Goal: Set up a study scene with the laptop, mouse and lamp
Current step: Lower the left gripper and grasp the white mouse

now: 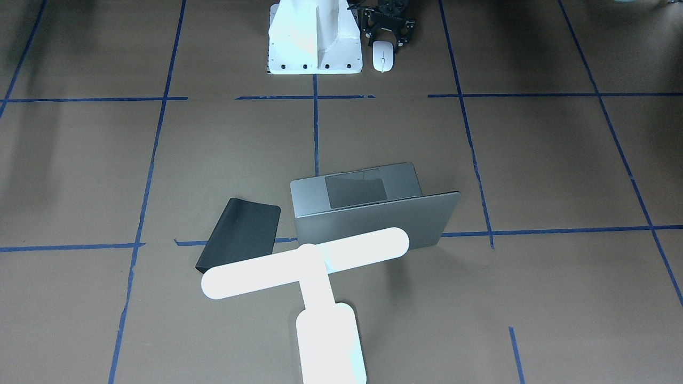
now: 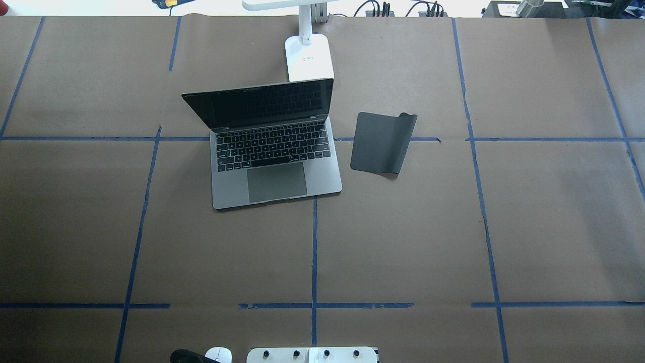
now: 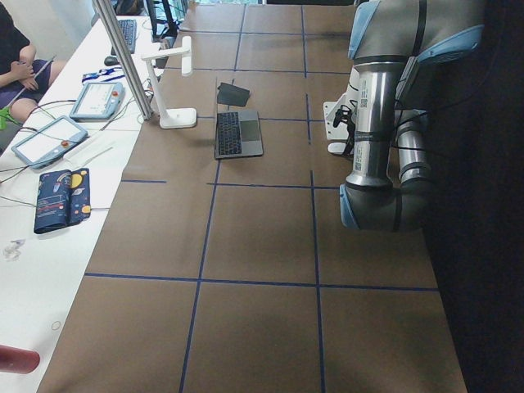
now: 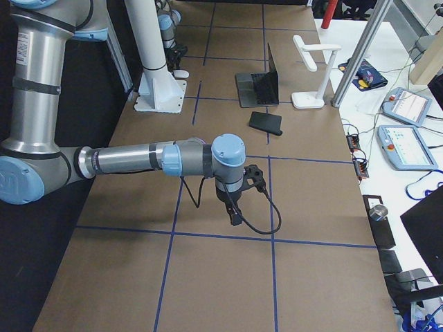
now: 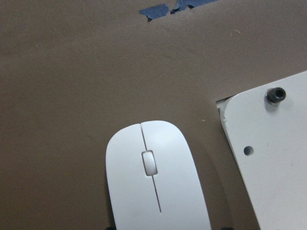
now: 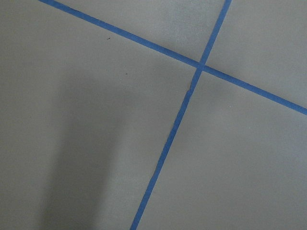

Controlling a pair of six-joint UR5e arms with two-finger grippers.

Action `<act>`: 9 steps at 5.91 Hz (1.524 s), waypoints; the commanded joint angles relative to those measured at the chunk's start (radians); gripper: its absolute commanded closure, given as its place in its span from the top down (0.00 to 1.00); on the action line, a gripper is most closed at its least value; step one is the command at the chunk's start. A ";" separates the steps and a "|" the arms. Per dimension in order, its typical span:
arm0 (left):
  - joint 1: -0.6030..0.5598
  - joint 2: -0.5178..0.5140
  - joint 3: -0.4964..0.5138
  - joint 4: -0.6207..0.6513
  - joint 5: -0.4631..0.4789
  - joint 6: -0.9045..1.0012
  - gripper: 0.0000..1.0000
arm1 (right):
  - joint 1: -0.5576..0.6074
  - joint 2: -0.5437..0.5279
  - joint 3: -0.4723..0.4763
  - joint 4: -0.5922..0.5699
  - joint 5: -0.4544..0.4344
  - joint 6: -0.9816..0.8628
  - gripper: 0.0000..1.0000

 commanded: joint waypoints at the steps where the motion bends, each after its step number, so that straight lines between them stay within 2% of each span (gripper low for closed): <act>1: 0.001 0.000 0.008 0.002 -0.001 0.000 0.83 | 0.000 0.000 -0.002 0.000 0.000 0.000 1.00; 3: 0.001 0.000 0.013 0.002 -0.003 0.000 0.82 | 0.000 0.002 -0.008 0.000 0.000 0.000 1.00; 4: 0.000 -0.002 0.013 0.002 -0.003 0.000 0.51 | 0.000 0.003 -0.009 0.000 0.000 0.000 1.00; 5: -0.004 -0.003 0.012 0.002 -0.003 0.000 0.28 | 0.000 0.004 -0.009 0.000 0.000 0.000 1.00; 6: -0.013 -0.002 0.004 0.004 -0.003 0.000 0.10 | 0.000 0.004 -0.009 0.000 0.000 0.000 1.00; 9: -0.121 -0.003 -0.097 0.007 -0.010 0.020 0.04 | 0.000 0.005 -0.009 -0.002 0.011 0.000 1.00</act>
